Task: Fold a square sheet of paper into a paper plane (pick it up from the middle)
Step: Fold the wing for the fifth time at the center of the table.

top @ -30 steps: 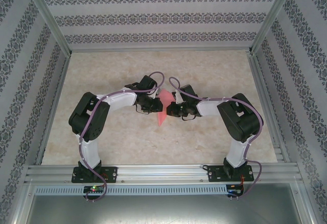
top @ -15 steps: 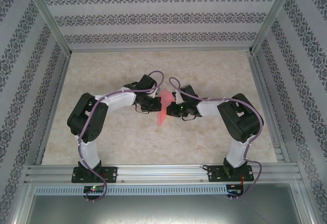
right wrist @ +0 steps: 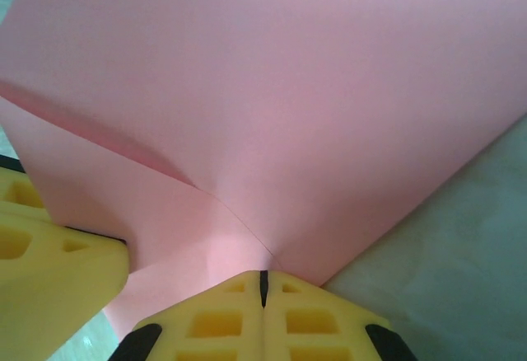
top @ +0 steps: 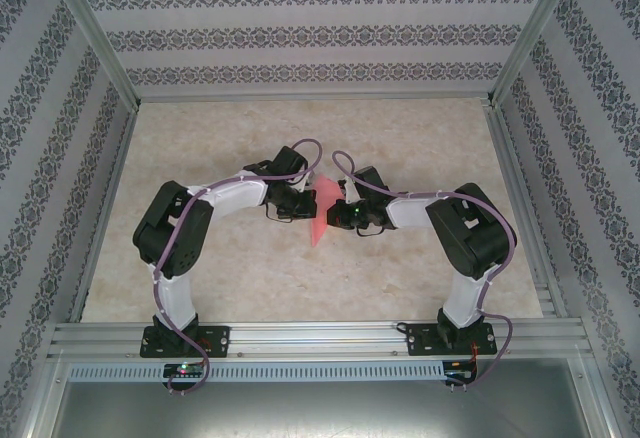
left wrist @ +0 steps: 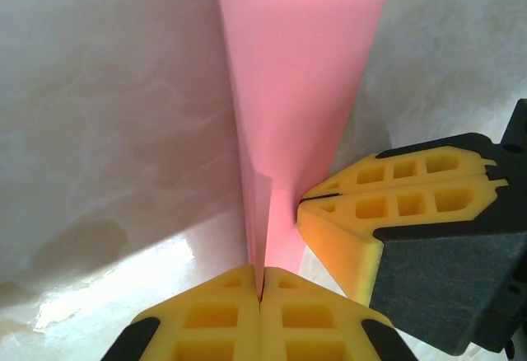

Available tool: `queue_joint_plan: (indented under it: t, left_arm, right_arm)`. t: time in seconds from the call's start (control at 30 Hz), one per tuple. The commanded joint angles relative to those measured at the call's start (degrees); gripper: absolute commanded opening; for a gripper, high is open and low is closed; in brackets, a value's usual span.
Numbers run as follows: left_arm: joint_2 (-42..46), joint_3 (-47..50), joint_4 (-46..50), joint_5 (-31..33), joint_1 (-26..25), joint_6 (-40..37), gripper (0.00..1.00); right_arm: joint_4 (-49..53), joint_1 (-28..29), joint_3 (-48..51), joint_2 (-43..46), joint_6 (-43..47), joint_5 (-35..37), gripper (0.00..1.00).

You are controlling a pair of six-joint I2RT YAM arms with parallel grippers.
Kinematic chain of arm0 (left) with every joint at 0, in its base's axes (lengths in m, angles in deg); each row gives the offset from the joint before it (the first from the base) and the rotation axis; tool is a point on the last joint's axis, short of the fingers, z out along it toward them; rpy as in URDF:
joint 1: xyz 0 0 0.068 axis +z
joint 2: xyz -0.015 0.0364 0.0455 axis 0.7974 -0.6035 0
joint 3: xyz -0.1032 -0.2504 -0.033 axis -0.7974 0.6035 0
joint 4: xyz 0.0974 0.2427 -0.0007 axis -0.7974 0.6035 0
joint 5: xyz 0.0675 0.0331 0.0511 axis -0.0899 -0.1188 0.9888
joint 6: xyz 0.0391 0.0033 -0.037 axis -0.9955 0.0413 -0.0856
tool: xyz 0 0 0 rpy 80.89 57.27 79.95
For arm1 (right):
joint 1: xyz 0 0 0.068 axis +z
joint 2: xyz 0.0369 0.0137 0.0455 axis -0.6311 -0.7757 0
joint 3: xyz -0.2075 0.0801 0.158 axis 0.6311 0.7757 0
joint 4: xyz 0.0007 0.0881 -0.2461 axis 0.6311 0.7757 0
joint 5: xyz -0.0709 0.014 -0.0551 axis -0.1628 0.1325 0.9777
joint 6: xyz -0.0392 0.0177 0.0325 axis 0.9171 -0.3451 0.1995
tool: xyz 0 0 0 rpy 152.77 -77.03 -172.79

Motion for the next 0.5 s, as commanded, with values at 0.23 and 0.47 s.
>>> queue_joint_plan:
  t: [0.23,0.47]
  left_arm:
    - [-3.60,-3.21,0.46,-1.77,-2.59,0.00,0.05]
    - [-4.87,-3.03,-0.88,-2.74,-3.18,0.84,0.05]
  right_arm:
    - [1.99,-1.01,2.78,-0.17,-0.70,1.53,0.00]
    - [0.27,-1.36,3.68,-0.12,-1.57,0.85,0.00]
